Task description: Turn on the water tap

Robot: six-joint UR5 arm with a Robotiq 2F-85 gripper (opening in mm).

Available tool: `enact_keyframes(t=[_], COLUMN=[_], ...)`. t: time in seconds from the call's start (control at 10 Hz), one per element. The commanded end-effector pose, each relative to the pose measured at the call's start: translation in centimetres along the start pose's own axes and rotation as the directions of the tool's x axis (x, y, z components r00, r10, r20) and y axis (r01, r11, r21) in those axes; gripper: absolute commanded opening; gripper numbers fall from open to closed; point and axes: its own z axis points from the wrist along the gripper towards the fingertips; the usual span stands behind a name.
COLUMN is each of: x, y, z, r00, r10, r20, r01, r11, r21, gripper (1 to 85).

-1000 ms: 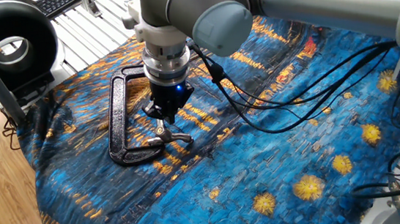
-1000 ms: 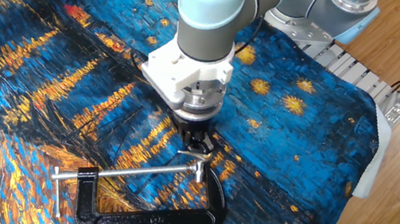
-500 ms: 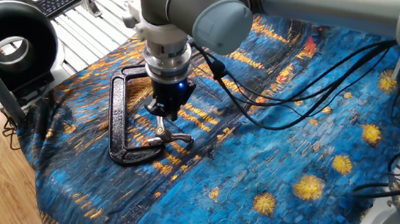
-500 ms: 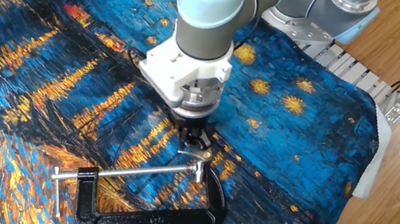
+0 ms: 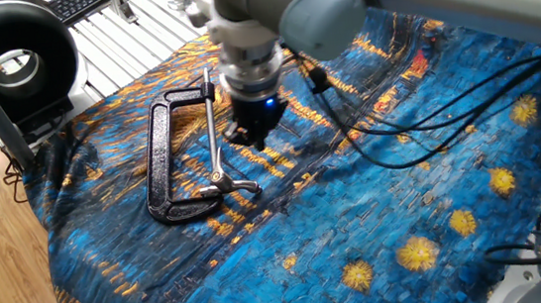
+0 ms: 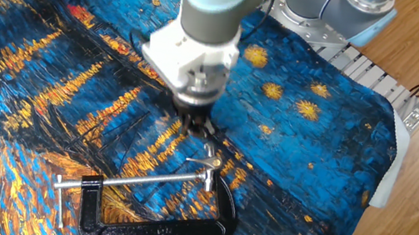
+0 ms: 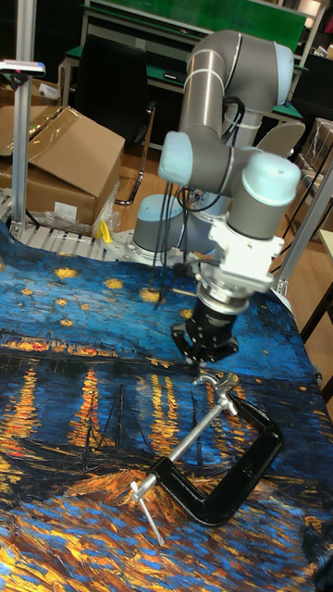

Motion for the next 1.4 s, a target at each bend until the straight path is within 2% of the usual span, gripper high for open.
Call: enact_keyframes(t=[0.0, 0.2, 0.3, 0.4, 0.6, 0.7, 0.9, 1.0, 1.1, 1.2, 1.3], x=[2.1, 3.2, 3.3, 2.8, 2.0, 1.8, 0.5, 0.5, 1.5, 3.0, 4.4], y=[-2.9, -4.5, -4.9, -4.3, -3.2, -2.9, -2.9, -2.9, -3.6, -4.2, -4.5], z=[-1.2, -1.5, -0.9, 0.5, 0.6, 0.6, 0.5, 0.5, 0.6, -0.6, -2.6], r00=[1.0, 0.999, 0.999, 0.999, 0.999, 0.999, 0.994, 0.994, 0.996, 0.998, 0.999], r10=[0.029, 0.042, 0.035, 0.033, 0.002, -0.005, -0.046, -0.05, -0.063, -0.054, -0.033], r20=[-0.007, -0.011, -0.008, 0.007, 0.038, 0.047, 0.102, 0.101, 0.063, 0.015, -0.014], r01=[-0.029, -0.042, -0.035, -0.032, 0.001, 0.01, 0.057, 0.061, 0.068, 0.055, 0.032], r11=[1.0, 0.999, 0.999, 0.998, 0.995, 0.994, 0.993, 0.992, 0.994, 0.996, 0.998], r21=[-0.003, 0.005, -0.007, -0.054, -0.099, -0.111, -0.107, -0.107, -0.081, -0.064, -0.044], gripper=[1.0, 1.0, 1.0, 1.0, 1.0, 1.0, 1.0, 1.0, 1.0, 1.0, 1.0])
